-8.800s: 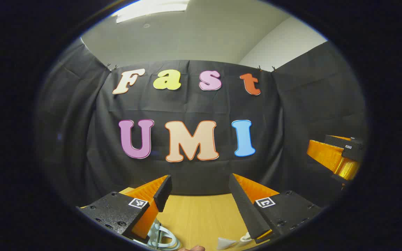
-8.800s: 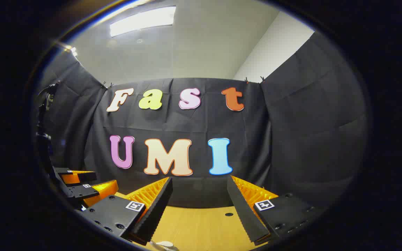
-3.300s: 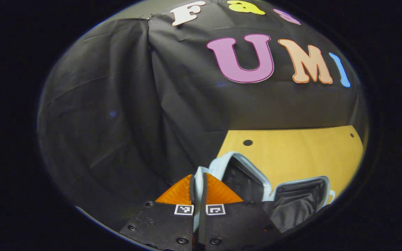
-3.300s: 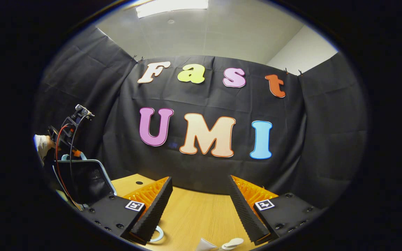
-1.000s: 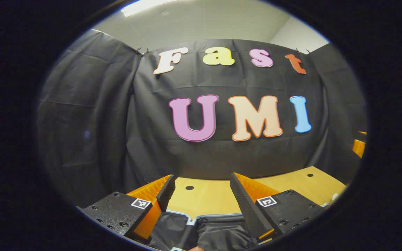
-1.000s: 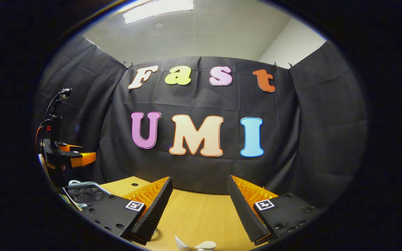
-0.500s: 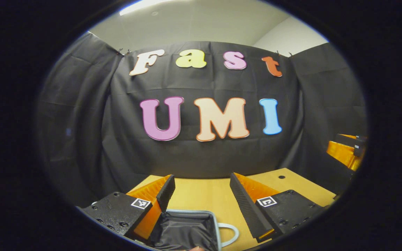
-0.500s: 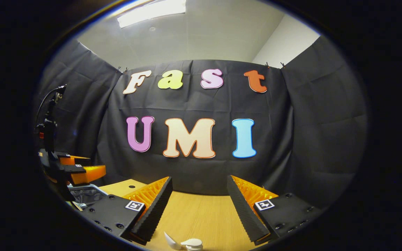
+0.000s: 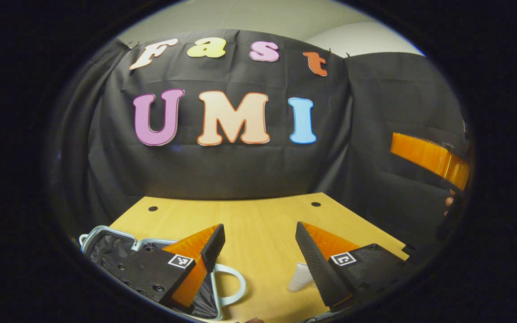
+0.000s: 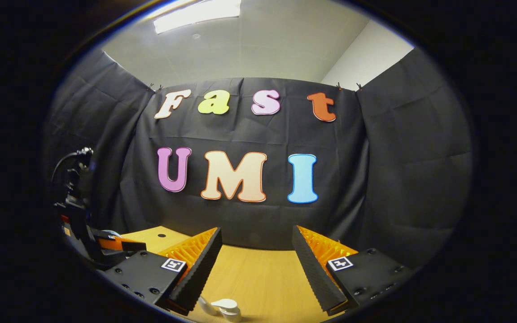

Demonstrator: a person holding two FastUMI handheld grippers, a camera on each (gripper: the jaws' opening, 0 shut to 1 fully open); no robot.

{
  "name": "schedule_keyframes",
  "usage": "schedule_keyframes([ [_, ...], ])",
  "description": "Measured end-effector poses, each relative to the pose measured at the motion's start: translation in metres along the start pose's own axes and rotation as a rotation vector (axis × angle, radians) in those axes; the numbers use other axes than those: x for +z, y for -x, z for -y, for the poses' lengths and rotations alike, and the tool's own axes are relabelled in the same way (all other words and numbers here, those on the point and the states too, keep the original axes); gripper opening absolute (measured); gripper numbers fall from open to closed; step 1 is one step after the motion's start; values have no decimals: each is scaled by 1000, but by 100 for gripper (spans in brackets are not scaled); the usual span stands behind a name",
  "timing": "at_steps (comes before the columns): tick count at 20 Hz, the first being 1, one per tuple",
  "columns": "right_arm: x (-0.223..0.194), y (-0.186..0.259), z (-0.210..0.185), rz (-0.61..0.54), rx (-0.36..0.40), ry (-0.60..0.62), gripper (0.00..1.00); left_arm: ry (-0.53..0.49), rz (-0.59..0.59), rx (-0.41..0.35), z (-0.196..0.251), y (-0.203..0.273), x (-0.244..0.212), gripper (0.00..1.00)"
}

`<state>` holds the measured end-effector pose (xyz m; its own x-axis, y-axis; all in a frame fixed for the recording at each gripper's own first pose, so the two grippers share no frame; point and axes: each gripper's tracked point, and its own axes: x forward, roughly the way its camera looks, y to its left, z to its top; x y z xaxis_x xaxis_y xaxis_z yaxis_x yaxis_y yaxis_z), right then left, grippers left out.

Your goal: First open the suitcase, pack the skin care products into it, and then close the suitcase.

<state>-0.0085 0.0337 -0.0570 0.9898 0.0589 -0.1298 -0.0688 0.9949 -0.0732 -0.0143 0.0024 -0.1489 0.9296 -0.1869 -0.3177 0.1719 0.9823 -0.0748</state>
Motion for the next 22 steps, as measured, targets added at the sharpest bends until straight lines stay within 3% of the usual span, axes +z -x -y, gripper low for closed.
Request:
schedule_keyframes([
  [10,-14,13,32,-43,-45,50,98,156,-108,-16,37,-20,-51,94],
  [20,-18,18,49,-48,-58,66,98,188,-270,0,47,-30,-104,95],
  [22,-19,17,50,-51,-59,66,98,210,-254,-1,48,-32,-101,96],
])
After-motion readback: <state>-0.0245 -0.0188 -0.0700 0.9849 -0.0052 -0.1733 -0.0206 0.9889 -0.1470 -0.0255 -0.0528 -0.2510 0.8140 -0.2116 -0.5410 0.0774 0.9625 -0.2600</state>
